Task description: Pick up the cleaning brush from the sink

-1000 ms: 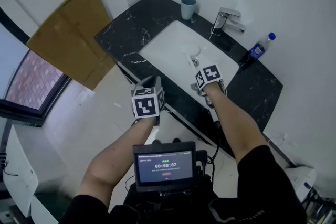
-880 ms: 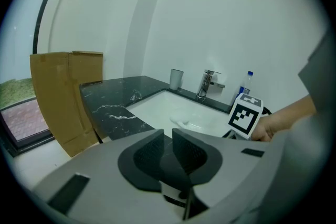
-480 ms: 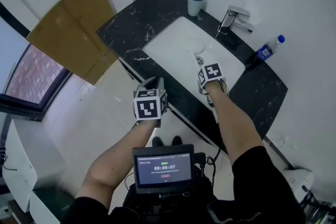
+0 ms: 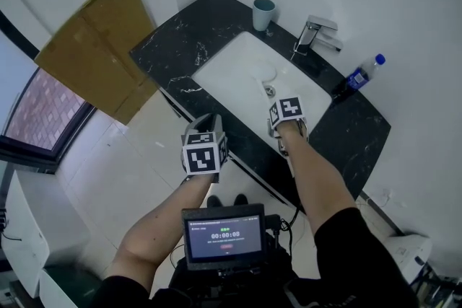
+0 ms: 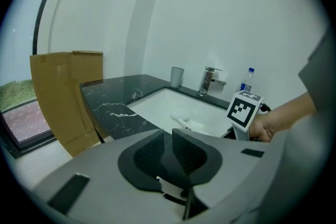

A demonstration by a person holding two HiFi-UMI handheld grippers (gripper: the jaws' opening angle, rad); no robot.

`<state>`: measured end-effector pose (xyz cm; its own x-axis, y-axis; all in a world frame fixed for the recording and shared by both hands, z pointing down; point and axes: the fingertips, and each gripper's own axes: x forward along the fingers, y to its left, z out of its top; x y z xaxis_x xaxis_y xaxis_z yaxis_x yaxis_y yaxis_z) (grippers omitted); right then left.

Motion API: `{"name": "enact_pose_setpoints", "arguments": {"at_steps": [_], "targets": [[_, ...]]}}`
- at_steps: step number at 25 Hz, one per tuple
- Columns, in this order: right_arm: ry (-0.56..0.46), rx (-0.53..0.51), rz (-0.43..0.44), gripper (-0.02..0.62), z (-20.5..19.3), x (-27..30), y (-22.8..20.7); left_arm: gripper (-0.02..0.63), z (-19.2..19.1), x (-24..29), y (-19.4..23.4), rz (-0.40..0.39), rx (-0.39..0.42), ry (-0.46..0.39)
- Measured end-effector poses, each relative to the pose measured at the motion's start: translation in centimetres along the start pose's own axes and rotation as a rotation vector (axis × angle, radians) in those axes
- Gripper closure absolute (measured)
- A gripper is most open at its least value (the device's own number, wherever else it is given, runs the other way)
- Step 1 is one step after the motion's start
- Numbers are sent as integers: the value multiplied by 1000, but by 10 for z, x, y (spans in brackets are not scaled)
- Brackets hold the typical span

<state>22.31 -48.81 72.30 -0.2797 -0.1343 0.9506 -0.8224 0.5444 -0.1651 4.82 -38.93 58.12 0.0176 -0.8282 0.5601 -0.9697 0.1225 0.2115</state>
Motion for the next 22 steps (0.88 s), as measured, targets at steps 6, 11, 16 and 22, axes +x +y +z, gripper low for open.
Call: {"name": "enact_pose_setpoints", "arguments": {"at_steps": [6, 11, 16, 22], "targets": [[-44, -21, 19, 541, 4, -22, 7, 574, 19, -11, -1, -18, -4, -28], [-133, -39, 72, 542, 15, -65, 24, 603, 43, -27, -18, -65, 16, -53], [-238, -27, 113, 541, 22, -112, 38, 603, 69, -47, -23, -98, 42, -88], [-402, 32, 114, 543, 33, -160, 71, 603, 104, -59, 6, -180, 130, -124]]}}
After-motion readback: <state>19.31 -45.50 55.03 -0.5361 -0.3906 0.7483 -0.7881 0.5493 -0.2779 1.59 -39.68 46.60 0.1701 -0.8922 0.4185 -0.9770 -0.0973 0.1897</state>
